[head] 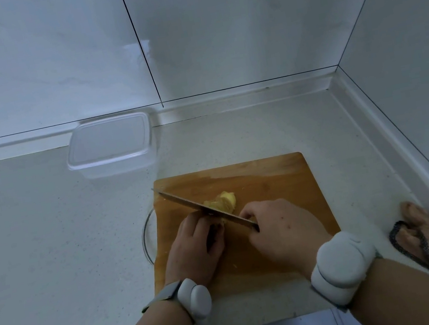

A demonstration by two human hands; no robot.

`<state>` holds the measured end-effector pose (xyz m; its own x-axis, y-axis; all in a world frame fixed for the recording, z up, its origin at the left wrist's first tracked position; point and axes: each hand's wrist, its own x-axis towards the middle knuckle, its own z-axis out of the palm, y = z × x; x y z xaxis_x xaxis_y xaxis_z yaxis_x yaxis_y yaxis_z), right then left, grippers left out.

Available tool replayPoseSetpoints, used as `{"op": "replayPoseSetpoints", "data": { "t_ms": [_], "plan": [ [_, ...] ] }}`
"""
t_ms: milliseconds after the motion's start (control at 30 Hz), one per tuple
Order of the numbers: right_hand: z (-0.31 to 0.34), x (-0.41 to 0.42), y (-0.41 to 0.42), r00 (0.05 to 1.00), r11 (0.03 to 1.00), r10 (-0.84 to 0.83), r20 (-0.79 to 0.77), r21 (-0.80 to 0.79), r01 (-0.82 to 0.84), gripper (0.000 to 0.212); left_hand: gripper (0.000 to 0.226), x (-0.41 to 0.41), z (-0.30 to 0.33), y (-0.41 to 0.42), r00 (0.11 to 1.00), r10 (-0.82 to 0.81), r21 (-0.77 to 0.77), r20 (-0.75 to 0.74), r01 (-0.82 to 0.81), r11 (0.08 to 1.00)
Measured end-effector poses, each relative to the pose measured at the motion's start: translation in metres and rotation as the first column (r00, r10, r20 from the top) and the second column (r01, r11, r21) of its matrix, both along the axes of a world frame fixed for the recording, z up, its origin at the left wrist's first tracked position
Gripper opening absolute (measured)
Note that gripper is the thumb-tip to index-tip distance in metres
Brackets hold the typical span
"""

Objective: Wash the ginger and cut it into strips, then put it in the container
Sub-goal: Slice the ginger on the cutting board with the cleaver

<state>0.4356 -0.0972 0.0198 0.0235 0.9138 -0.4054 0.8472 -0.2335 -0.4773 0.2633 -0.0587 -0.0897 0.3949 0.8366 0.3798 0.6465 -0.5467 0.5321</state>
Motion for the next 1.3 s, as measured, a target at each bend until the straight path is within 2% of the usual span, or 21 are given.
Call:
{"op": "replayPoseSetpoints", "data": {
  "t_ms": [267, 633, 1000, 1300],
  "plan": [
    [0.002, -0.004, -0.011, 0.996, 1.0, 0.006, 0.094, -0.003, -0.006, 0.022, 0.029, 0.0, -0.001, -0.001, 0.999, 0.024, 0.002, 0.023, -0.024, 1.0],
    [0.003, -0.009, -0.014, 0.991, 0.999, 0.023, 0.135, -0.028, -0.02, 0.023, 0.036, 0.0, 0.0, -0.001, 1.0, 0.029, -0.027, -0.008, -0.029, 0.999],
    [0.004, -0.008, -0.005, 0.988, 0.999, 0.024, 0.151, -0.049, -0.017, 0.023, 0.025, -0.001, -0.003, 0.001, 1.0, 0.005, -0.017, 0.01, -0.005, 1.0],
    [0.001, -0.013, -0.001, 0.987, 0.997, 0.042, 0.154, -0.071, -0.031, 0.027, 0.03, -0.001, -0.002, 0.001, 1.0, 0.017, -0.026, -0.01, -0.017, 1.0]
  ]
}}
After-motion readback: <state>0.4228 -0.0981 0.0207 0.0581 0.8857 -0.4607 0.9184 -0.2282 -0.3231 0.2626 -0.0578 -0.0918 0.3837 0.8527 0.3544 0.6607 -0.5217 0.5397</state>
